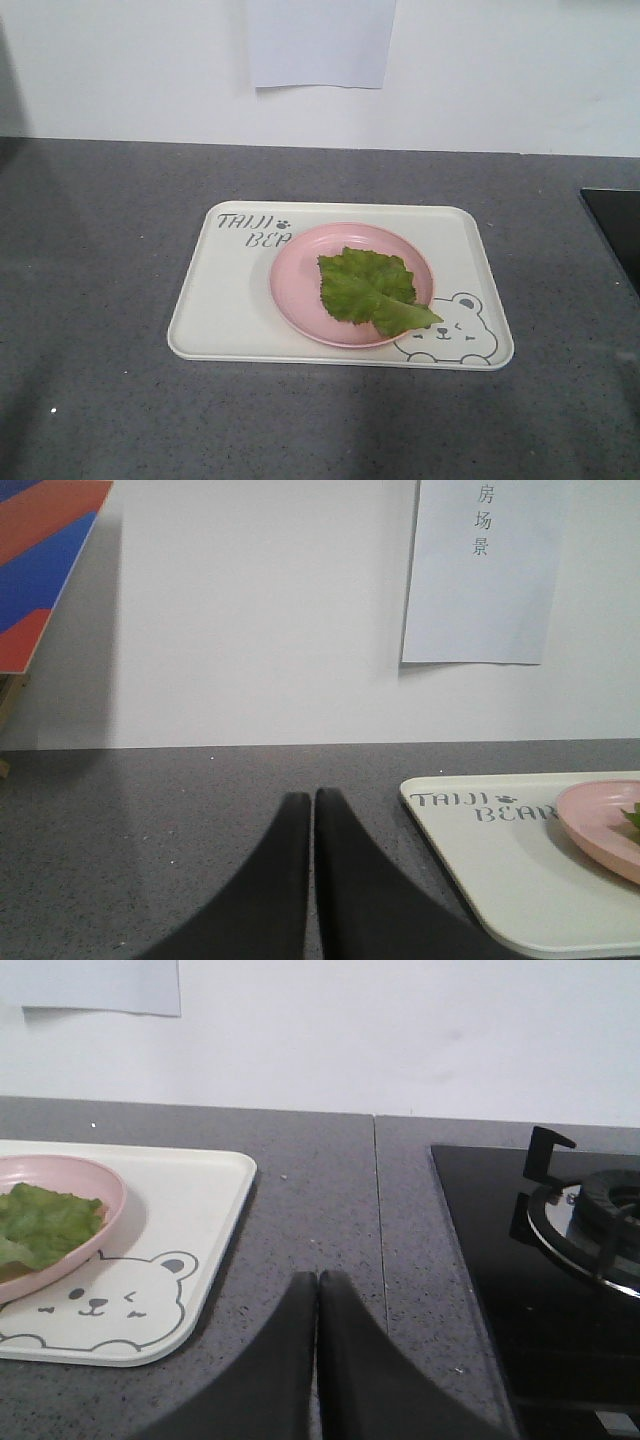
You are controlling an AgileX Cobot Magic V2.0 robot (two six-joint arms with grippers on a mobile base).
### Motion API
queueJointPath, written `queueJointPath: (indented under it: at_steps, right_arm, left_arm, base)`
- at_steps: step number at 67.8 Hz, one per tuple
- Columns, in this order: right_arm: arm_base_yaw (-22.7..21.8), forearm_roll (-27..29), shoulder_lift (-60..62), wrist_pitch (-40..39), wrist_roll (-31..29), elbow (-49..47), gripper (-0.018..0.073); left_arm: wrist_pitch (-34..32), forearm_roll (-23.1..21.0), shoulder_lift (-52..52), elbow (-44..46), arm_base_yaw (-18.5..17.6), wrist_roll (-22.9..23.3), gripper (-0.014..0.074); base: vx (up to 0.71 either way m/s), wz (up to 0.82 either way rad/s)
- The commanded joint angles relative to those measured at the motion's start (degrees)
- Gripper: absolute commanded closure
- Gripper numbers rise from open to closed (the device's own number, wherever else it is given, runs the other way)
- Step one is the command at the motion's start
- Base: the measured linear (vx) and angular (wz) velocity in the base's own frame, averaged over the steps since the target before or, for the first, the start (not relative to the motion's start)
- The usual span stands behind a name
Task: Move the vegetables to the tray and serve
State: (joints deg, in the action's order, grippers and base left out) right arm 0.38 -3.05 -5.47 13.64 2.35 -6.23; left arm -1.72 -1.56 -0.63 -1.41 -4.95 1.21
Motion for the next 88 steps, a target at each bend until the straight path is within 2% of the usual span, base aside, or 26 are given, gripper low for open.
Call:
queueJointPath:
  at_steps: [1, 12, 88]
  right_arm:
    - [-0.4, 0.8, 2.5, -11.5, -1.1, 3.1, 0.0568]
    - [-0.4, 1.0, 6.4, -17.1, -1.1, 8.4, 0.0568]
    - [-0.4, 0.6, 6.3, -17.2, -0.9, 8.3, 0.0568]
  left_arm:
    - [-3.8, -0.1, -0.9, -0.6, 0.2, 0.4, 0.0604]
    - [-3.8, -0.1, -0.9, -0.6, 0.2, 0.4, 0.0604]
    - [-3.8, -0.1, -0.9, -0.6, 0.2, 0.4, 0.0604]
  base:
    - [0.0, 0.0]
    - [0.0, 0.0]
    - [0.0, 0.0]
